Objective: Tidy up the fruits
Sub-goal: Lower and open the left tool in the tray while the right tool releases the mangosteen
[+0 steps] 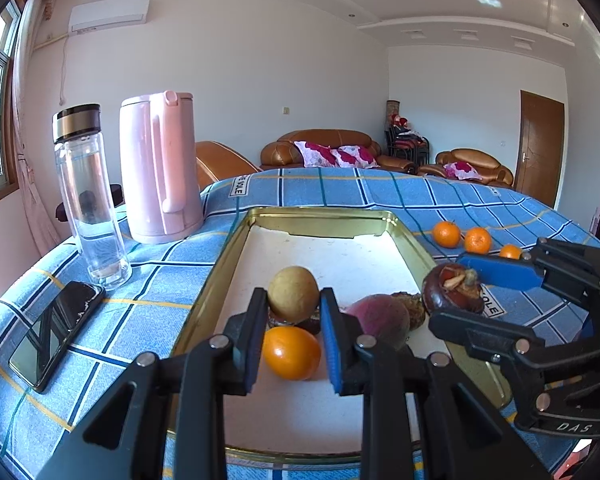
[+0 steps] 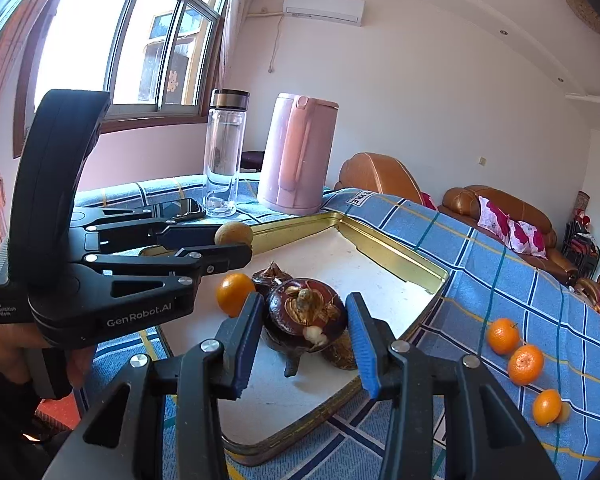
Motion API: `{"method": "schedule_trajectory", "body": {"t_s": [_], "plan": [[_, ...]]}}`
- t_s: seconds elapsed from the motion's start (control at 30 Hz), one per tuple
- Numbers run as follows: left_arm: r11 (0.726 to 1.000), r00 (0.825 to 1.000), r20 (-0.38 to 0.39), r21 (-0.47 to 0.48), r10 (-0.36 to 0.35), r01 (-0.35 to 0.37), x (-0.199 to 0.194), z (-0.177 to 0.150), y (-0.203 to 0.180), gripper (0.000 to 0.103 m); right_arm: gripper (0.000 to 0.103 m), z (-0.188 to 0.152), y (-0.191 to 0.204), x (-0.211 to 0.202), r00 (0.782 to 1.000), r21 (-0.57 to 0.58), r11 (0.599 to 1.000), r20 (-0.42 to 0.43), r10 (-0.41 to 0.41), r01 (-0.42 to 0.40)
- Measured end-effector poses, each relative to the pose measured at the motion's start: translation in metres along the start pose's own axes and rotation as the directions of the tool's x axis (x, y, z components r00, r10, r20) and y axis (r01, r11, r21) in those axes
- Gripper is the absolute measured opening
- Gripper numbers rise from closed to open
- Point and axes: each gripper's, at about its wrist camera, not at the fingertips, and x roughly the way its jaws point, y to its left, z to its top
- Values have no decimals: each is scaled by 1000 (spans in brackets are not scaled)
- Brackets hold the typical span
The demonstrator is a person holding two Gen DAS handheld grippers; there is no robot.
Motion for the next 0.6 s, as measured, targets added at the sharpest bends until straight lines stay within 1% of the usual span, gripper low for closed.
{"method": "schedule_trajectory", "body": {"t_s": [0.23,0.43,0.6], "plan": [[1000,999,-35,5,6,-6,6,-5,5,27,45,3,3,9,999,-5,1000,-39,21,-21],[1000,998,-63,12,11,-10,10,-7,7,27,45,3,10,20,994,-33,998,-100,44,-47],[1000,997,-83,18,6,-5,13,-8,6,28,45,0,10,31,985,-28,997,-161,60,-65]]}}
